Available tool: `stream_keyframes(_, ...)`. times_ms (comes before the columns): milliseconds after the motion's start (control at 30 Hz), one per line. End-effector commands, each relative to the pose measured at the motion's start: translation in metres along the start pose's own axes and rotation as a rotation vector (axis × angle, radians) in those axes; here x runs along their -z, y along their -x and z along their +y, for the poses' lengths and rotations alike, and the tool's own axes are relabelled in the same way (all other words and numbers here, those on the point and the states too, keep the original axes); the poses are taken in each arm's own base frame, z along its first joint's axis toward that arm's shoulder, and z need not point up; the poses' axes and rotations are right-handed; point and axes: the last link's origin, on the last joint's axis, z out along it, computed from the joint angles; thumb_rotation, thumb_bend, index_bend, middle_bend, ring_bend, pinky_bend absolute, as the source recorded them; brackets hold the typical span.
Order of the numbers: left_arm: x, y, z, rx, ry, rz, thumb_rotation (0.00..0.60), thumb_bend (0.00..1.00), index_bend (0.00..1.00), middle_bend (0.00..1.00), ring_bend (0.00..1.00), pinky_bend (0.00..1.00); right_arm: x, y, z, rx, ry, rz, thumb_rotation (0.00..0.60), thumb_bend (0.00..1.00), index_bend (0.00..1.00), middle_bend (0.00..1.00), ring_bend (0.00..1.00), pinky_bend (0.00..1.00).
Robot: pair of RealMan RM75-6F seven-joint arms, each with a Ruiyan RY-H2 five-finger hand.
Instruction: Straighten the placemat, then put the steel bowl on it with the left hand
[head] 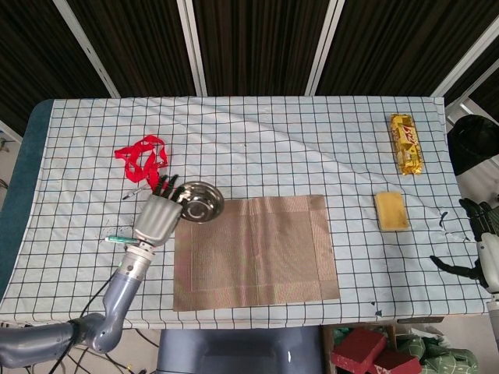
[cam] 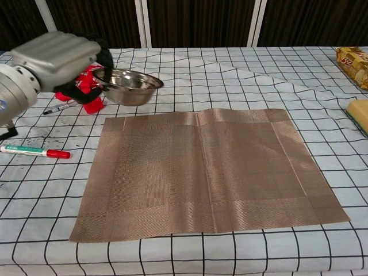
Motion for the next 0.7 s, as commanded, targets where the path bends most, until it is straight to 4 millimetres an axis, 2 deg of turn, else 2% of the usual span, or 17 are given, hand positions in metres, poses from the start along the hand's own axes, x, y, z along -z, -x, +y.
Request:
stream_keyframes(33,-0.002,0.009,0.047,-0.020,0.129,-0.030,0.600,0.53,0.67,0.28,0.07,0.12,0.000,-0.001,0.000,-0.002,0.001,0.001,0.600,0.08,0.02,0.00,0.00,0.14)
stream_keyframes(233,-0.004,0.026,0.079,-0.024,0.197,-0.063,0.600,0.51,0.66,0.28,0.07,0.12,-0.001,-0.002,0.001,-0.009,0.004,0.003,0.600,0.08,0.02,0.00,0.00,0.14)
stream_keyframes(300,-0.003,0.032,0.089,-0.026,0.214,-0.074,0.600,0.47,0.64,0.27,0.07,0.12,-0.001,-0.002,0.001,-0.011,0.005,0.003,0.600,0.08,0.02,0.00,0.00,0.14)
stream_keyframes(333,-0.004,0.035,0.091,-0.033,0.215,-0.077,0.600,0.42,0.61,0.25,0.07,0.12,-0.001,-0.003,0.001,-0.013,0.006,0.003,0.600,0.08,0.02,0.00,0.00,0.14)
stream_keyframes(400,-0.003,0.038,0.093,-0.040,0.212,-0.083,0.600,0.30,0.51,0.21,0.06,0.10,-0.001,-0.003,0.001,-0.014,0.006,0.003,0.600,0.08,0.02,0.00,0.00,0.14)
stream_keyframes(467,-0.001,0.037,0.091,-0.042,0.204,-0.083,0.600,0.15,0.34,0.15,0.06,0.07,-0.002,-0.003,0.002,-0.015,0.006,0.002,0.600,0.08,0.02,0.00,0.00,0.14)
stream_keyframes(533,0.001,0.033,0.086,-0.042,0.192,-0.073,0.600,0.08,0.20,0.12,0.05,0.05,-0.002,-0.003,0.002,-0.013,0.007,0.001,0.600,0.08,0.02,0.00,0.00,0.14)
stream_keyframes(600,0.005,0.027,0.079,-0.031,0.175,-0.062,0.600,0.06,0.12,0.10,0.03,0.04,-0.002,-0.003,0.002,-0.012,0.006,0.000,0.600,0.08,0.02,0.00,0.00,0.14)
stream_keyframes(700,0.013,0.014,0.063,-0.001,0.140,-0.042,0.600,0.05,0.10,0.09,0.02,0.03,-0.001,-0.003,0.002,-0.009,0.004,0.000,0.600,0.08,0.02,0.00,0.00,0.14)
